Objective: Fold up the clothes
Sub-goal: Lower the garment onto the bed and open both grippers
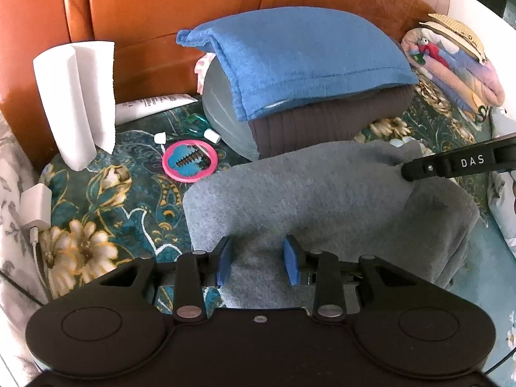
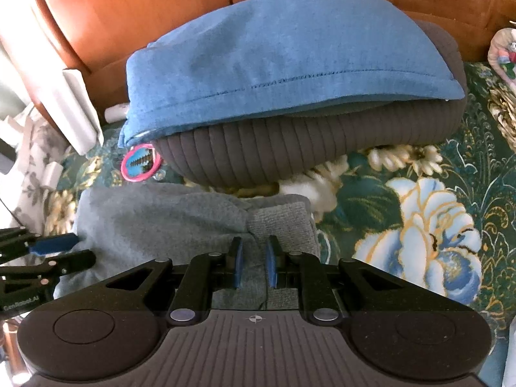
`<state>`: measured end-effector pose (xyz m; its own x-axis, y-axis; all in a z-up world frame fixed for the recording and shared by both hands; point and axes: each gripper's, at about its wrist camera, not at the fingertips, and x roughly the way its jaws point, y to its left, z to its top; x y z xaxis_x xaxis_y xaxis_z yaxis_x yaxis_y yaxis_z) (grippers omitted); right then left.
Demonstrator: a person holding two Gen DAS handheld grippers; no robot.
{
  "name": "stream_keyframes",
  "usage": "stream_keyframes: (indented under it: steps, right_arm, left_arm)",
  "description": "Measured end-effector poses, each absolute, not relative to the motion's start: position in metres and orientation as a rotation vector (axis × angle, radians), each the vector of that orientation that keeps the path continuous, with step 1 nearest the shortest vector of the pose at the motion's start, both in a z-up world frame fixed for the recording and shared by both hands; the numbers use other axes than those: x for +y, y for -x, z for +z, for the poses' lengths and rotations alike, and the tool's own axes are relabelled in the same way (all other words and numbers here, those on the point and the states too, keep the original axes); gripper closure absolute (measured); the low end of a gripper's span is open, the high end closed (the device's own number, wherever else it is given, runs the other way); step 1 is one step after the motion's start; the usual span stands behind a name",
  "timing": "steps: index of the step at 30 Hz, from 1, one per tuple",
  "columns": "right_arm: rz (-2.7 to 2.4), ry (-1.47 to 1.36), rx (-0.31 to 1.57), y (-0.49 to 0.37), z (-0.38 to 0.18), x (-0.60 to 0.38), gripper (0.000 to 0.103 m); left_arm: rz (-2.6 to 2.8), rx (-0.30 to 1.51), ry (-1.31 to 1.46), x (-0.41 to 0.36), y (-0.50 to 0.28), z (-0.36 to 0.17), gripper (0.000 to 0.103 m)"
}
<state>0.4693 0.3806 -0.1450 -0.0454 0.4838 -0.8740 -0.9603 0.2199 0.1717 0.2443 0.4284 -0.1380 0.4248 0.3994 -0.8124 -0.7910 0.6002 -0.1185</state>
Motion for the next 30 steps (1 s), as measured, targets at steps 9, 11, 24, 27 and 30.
stream_keyframes:
  steps: [9,11,24,27,30]
  right_arm:
    - [1.330,0.603,1.036,-0.459,-0.125,0.349,0.089]
    - [1.316,0.606,1.059,-0.459,-0.129,0.341,0.089]
    - [1.282,0.571,1.087,-0.461,-0.136,0.323,0.089]
    - [1.297,0.558,1.067,-0.456,-0.122,0.317,0.089]
    - [1.303,0.530,1.050,-0.450,-0.105,0.306,0.089]
  left_arm:
    - [0.733,0.797,0.515,0.403,-0.247,-0.115,0.070]
    - [0.723,0.816,0.523,0.398,-0.250,-0.120,0.070]
    - [0.699,0.856,0.487,0.389,-0.255,-0.133,0.070]
    - [0.705,0.849,0.498,0.385,-0.252,-0.123,0.061]
    - [0.711,0.837,0.510,0.377,-0.247,-0.110,0.055]
